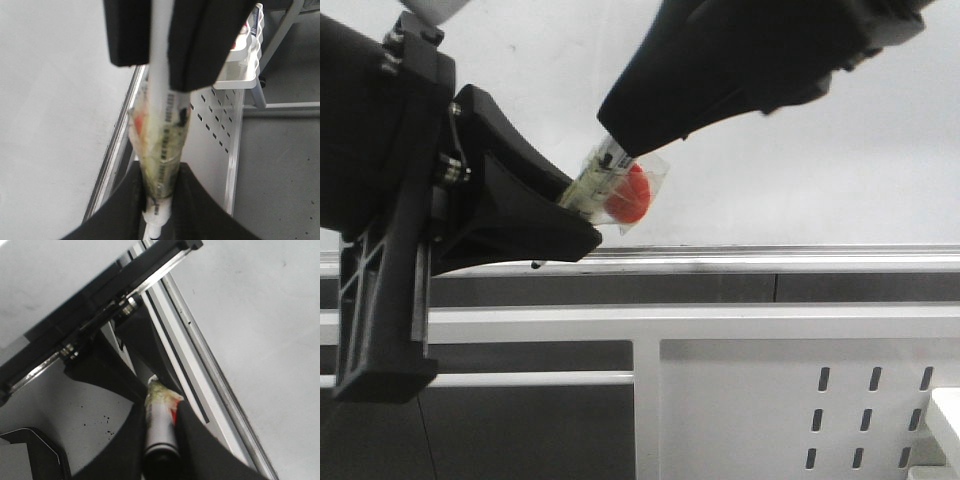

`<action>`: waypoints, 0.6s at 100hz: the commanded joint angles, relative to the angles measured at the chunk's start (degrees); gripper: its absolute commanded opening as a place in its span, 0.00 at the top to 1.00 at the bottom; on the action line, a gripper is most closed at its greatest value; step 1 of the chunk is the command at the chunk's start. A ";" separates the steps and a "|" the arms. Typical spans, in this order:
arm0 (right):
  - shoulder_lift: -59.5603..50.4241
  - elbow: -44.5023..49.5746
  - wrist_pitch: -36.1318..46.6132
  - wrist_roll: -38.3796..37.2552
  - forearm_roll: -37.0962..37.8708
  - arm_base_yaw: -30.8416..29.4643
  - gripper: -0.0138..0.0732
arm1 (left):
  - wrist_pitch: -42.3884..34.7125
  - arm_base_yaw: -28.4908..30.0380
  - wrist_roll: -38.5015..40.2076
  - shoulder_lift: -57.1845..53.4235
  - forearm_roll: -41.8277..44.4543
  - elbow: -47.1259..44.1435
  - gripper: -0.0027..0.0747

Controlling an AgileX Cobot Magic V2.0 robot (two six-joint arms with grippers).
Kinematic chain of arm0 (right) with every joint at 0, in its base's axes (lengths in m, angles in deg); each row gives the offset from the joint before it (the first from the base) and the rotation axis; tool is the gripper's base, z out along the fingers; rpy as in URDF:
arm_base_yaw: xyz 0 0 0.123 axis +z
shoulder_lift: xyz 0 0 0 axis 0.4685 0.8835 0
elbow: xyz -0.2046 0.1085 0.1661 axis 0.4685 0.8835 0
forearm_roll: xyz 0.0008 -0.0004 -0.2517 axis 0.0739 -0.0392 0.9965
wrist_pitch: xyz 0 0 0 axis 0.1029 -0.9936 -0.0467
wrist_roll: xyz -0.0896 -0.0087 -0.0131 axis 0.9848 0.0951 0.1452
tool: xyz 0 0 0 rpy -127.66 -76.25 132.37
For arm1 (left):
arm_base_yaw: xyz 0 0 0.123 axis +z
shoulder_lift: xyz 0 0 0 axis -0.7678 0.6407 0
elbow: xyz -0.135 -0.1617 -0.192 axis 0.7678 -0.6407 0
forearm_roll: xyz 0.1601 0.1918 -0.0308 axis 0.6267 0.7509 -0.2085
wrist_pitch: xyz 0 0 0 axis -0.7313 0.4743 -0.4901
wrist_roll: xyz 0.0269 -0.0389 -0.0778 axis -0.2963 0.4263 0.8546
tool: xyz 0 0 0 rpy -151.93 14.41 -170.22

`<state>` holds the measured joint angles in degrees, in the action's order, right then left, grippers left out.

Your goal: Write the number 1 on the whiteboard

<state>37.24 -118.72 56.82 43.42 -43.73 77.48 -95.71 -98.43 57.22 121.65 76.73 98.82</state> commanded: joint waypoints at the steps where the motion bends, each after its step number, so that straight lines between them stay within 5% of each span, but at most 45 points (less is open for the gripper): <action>1: -0.83 -2.04 3.87 0.63 -0.15 0.10 0.92 | -4.82 -0.50 0.53 -1.53 -3.00 1.81 0.90; 22: -0.83 -2.04 3.87 0.63 -0.15 0.10 0.92 | -5.00 -0.50 0.53 -1.63 -6.47 1.81 0.35; 60: -6.44 -1.54 6.58 -1.17 -1.77 -2.24 0.92 | 1.27 -0.50 0.53 -14.36 -21.07 -1.24 0.38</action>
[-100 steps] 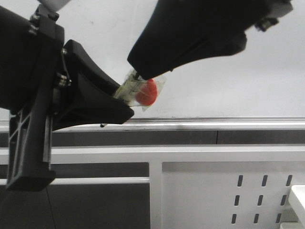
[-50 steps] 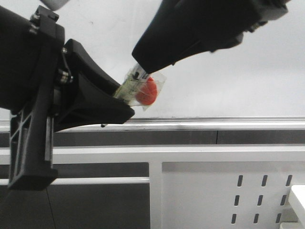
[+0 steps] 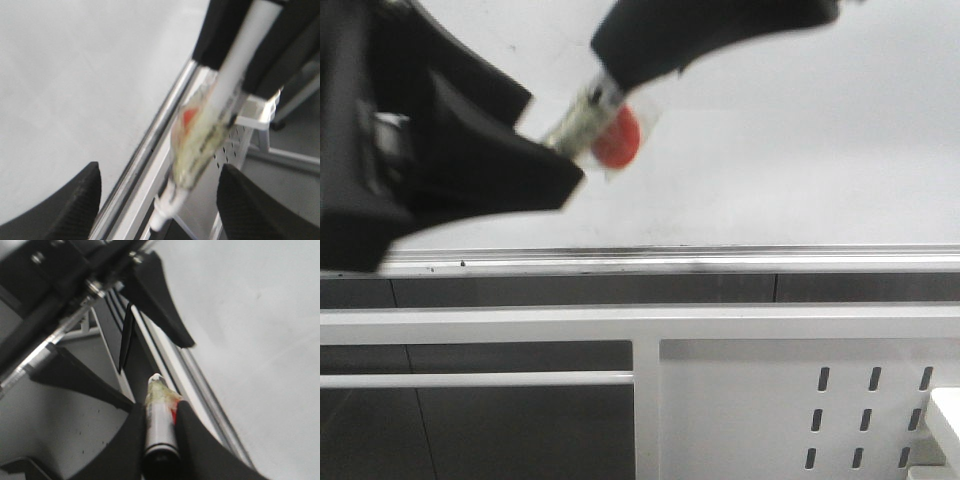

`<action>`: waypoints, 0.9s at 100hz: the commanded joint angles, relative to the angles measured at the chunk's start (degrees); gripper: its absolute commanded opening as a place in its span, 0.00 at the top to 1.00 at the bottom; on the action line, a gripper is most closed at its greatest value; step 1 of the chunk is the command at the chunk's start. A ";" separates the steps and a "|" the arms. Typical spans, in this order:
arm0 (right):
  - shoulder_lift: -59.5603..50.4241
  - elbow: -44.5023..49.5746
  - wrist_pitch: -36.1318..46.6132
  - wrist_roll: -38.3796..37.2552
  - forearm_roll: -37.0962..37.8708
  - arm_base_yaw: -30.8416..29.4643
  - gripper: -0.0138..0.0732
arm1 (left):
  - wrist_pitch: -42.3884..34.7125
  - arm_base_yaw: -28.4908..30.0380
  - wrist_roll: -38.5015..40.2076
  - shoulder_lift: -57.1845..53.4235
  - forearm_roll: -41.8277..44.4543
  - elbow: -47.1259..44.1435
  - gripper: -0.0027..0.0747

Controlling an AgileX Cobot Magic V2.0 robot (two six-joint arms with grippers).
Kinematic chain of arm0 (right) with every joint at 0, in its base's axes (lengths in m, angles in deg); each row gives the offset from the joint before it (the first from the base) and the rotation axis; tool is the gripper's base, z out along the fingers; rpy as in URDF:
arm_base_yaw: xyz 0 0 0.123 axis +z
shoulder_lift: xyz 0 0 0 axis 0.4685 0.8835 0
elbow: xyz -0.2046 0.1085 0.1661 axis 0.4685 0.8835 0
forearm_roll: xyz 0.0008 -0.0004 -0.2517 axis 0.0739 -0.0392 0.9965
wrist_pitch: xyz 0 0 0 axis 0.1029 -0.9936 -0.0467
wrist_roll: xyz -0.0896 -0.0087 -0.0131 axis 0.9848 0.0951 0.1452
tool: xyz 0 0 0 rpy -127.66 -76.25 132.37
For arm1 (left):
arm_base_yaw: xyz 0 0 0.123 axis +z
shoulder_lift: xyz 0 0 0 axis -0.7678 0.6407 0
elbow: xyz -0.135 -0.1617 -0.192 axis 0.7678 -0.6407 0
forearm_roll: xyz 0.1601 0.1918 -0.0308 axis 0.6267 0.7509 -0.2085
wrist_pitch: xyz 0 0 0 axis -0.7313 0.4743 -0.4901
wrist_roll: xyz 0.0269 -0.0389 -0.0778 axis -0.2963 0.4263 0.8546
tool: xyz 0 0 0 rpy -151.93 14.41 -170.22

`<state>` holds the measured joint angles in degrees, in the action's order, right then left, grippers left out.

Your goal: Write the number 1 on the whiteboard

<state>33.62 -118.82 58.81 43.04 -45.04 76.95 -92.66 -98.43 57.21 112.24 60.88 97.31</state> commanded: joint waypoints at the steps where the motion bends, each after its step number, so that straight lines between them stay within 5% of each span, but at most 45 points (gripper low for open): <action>1: -2.97 -1.27 4.55 -0.94 -0.46 -1.94 0.92 | -1.78 -0.50 0.55 -5.87 -5.69 0.10 0.38; 16: -6.86 1.97 7.95 -5.84 -0.78 -7.19 0.92 | -0.03 -0.25 0.55 -15.71 -11.02 -3.38 0.44; 21: -8.52 3.83 10.81 -5.97 -2.07 -8.16 0.92 | 0.25 -0.02 0.55 -18.54 -11.38 -4.57 0.57; 31: -11.56 8.37 17.55 -5.97 -6.02 -9.07 0.92 | -0.31 2.32 0.55 -23.10 -13.21 -6.87 0.99; 48: -16.34 17.95 28.23 -5.97 -14.20 -9.20 0.92 | -10.19 10.22 0.59 -26.00 -25.10 -12.59 0.99; 67: -18.75 19.23 28.27 -5.97 -14.09 -9.20 0.92 | -30.45 20.49 0.59 -25.02 -28.91 -20.88 0.99; 90: -18.63 17.14 29.20 -4.49 -13.08 -9.20 0.92 | -34.83 25.11 0.59 -22.85 -38.19 -22.44 0.99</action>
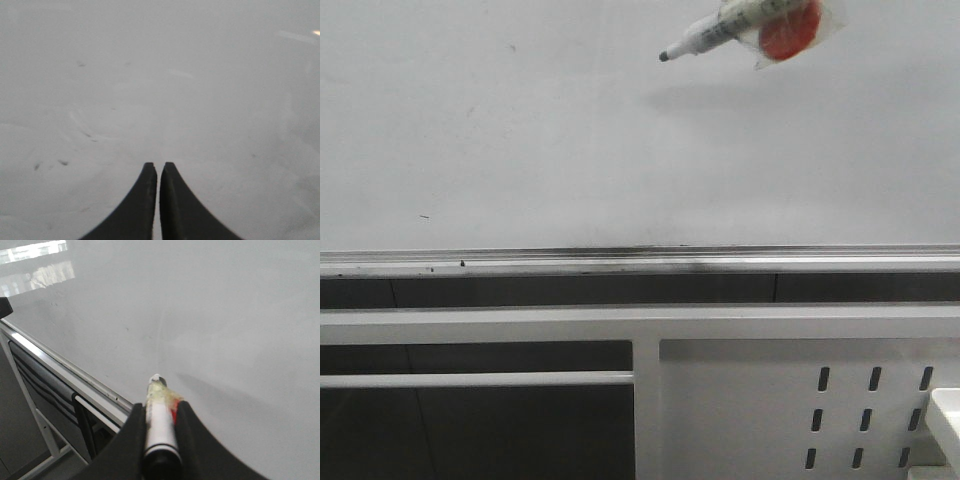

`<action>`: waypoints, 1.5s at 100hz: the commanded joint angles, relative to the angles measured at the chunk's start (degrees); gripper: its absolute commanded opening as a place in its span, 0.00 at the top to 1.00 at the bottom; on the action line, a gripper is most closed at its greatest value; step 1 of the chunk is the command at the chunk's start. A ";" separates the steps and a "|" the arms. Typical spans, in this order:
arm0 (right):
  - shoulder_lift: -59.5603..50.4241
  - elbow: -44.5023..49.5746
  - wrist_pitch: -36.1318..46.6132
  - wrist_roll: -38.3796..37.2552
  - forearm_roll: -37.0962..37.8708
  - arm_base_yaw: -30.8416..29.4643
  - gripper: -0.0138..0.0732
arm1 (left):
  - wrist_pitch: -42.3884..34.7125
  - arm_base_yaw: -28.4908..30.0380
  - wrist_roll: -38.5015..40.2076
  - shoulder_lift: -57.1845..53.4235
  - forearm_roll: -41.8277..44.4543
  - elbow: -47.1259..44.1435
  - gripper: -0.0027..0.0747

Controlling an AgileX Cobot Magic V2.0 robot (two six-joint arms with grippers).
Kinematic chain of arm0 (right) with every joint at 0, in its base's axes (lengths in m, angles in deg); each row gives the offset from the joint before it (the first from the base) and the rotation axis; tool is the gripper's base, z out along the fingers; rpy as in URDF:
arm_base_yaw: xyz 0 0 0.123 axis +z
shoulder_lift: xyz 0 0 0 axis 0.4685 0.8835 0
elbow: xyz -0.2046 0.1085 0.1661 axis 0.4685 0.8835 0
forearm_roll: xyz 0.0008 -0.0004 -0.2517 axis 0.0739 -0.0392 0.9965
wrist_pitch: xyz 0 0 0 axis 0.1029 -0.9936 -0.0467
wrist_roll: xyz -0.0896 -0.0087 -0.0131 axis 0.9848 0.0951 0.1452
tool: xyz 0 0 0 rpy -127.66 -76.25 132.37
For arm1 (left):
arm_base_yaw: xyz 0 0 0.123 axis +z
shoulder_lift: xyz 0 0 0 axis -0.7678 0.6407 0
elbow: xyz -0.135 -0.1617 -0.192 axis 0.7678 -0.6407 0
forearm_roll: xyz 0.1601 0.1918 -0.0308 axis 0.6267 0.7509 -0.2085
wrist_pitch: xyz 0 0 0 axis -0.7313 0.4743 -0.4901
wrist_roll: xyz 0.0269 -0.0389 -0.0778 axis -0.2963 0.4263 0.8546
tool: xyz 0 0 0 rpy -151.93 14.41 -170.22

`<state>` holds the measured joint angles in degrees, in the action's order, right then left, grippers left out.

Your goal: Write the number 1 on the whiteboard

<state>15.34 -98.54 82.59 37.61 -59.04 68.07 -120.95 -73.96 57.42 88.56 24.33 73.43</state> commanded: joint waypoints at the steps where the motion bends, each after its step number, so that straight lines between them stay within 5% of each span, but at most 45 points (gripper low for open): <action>1: -0.34 -3.25 5.42 0.94 1.12 -0.32 0.92 | -6.57 0.63 0.37 0.95 -1.31 1.44 0.99; 122: 19.89 -8.07 7.45 3.65 1.16 -3.04 0.92 | -13.78 0.72 0.37 5.27 0.10 1.44 0.99; 131: 18.44 -8.15 4.34 0.99 0.98 -1.48 0.92 | -14.04 0.72 0.74 5.05 6.82 1.44 0.99; 150: 15.53 -8.56 -5.74 0.99 5.46 2.87 0.92 | -14.00 -0.85 8.27 4.60 35.13 1.57 0.99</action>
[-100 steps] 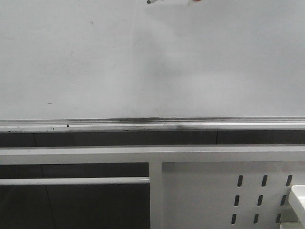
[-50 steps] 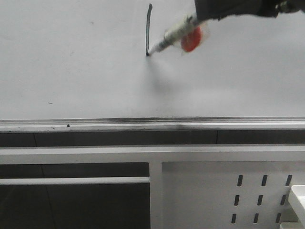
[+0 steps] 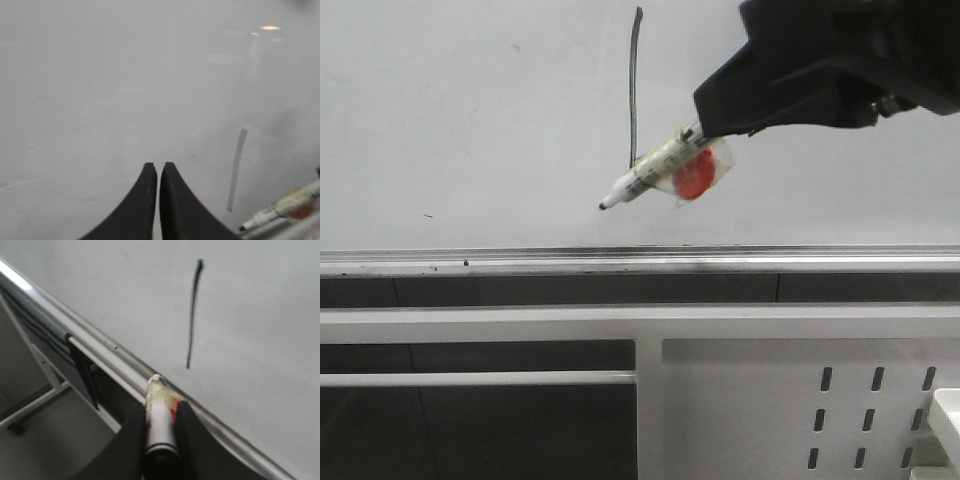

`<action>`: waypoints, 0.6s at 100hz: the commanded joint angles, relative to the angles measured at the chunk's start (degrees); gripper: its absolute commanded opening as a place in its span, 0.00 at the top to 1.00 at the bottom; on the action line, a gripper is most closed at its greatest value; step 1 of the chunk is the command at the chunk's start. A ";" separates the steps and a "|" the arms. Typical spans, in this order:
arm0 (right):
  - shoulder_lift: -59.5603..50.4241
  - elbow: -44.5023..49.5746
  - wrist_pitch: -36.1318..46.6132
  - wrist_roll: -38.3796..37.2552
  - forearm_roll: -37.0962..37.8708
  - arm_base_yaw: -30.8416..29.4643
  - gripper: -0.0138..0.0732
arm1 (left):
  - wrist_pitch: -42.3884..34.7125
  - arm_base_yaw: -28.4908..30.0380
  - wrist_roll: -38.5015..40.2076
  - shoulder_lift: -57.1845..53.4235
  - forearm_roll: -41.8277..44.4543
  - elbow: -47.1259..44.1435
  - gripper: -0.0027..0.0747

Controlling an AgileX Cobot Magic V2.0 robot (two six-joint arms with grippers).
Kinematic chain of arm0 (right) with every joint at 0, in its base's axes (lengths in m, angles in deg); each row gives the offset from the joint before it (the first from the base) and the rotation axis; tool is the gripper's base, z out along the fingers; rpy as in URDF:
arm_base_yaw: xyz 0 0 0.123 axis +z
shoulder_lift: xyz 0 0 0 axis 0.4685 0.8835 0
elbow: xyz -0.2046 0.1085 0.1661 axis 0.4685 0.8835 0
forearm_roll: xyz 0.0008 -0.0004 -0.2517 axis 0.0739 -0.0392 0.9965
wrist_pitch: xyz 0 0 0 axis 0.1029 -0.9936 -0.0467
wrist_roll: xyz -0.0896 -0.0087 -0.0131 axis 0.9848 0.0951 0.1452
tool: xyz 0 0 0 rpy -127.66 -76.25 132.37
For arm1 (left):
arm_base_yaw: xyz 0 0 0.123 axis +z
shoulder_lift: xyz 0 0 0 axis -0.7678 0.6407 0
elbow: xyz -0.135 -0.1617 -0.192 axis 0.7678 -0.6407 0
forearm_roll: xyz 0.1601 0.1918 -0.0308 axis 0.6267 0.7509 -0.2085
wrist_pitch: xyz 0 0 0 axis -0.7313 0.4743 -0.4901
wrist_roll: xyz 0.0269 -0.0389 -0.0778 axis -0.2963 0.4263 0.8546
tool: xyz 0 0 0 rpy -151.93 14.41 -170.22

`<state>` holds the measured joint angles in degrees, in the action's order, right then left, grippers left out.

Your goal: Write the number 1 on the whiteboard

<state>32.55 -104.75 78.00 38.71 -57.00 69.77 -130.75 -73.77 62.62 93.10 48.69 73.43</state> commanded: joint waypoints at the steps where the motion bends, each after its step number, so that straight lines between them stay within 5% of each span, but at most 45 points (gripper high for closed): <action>1: -1.68 -2.52 -2.20 -0.11 3.76 1.19 0.92 | -4.01 -1.11 3.35 0.23 12.48 1.58 0.99; 21: -0.44 -9.54 -16.30 -0.11 8.30 3.38 0.92 | -0.44 -1.16 9.66 4.35 32.96 6.02 0.96; 43: 1.91 -17.14 -24.35 -0.11 10.60 6.08 0.92 | -1.51 -1.16 19.17 13.25 47.22 12.38 0.54; 60: 3.05 -20.00 -25.92 -0.11 10.60 8.00 0.92 | -1.58 -2.33 19.18 18.17 47.67 14.99 0.49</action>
<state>36.21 -121.87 49.81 38.55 -46.56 76.90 -129.01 -75.10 80.80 110.06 97.90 85.77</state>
